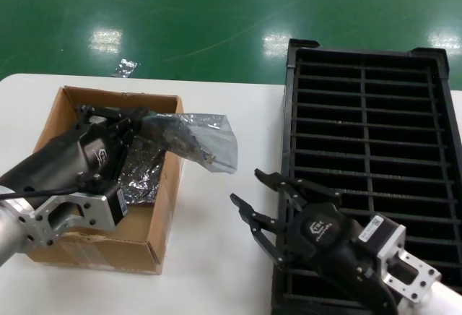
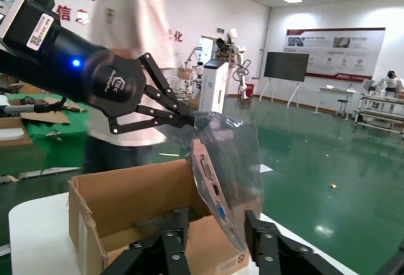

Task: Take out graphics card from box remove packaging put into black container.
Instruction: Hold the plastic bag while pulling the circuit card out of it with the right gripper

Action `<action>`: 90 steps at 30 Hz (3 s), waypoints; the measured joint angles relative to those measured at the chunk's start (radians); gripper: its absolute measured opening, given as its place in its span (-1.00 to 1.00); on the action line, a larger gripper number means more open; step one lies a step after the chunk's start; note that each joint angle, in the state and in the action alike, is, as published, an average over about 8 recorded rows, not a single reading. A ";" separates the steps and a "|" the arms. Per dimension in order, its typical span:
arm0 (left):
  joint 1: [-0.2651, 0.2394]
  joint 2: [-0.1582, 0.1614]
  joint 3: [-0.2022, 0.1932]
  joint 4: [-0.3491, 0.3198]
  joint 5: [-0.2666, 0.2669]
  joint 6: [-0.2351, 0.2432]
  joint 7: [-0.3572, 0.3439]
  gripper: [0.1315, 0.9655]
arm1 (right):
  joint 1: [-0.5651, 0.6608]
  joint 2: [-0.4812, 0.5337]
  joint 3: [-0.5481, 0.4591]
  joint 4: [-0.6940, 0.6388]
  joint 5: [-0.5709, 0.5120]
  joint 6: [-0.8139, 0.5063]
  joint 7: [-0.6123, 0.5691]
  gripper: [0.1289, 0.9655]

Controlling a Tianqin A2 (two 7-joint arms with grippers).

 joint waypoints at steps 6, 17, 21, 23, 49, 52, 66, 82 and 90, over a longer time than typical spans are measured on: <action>0.000 0.000 0.000 0.000 0.000 0.000 0.000 -0.98 | 0.030 -0.007 -0.021 -0.004 -0.020 -0.012 0.015 -0.53; 0.000 0.000 0.000 0.000 0.000 0.000 0.000 -0.98 | 0.073 -0.032 -0.055 -0.009 -0.043 -0.035 0.029 -0.88; 0.000 0.000 0.000 0.000 0.000 0.000 0.000 -0.98 | 0.093 -0.041 -0.064 -0.015 -0.049 -0.044 0.033 -0.94; 0.000 0.000 0.000 0.000 0.000 0.000 0.000 -0.98 | 0.105 -0.048 -0.067 -0.022 -0.049 -0.050 0.033 -0.96; 0.000 0.000 0.000 0.000 0.000 0.000 0.000 -0.98 | 0.250 -0.124 -0.064 -0.225 -0.029 -0.086 0.002 -0.99; 0.000 0.000 0.000 0.000 0.000 0.000 0.000 -0.98 | 0.266 -0.138 -0.072 -0.250 -0.032 -0.092 -0.003 -0.99; 0.000 0.000 0.000 0.000 0.000 0.000 0.000 -0.98 | 0.354 -0.209 -0.101 -0.386 -0.040 -0.127 -0.054 -0.99; 0.000 0.000 0.000 0.000 0.000 0.000 0.000 -0.98 | 0.374 -0.238 -0.101 -0.424 -0.042 -0.135 -0.113 -0.98; 0.000 0.000 0.000 0.000 0.000 0.000 0.000 -0.98 | 0.370 -0.246 -0.101 -0.422 -0.040 -0.139 -0.136 -0.92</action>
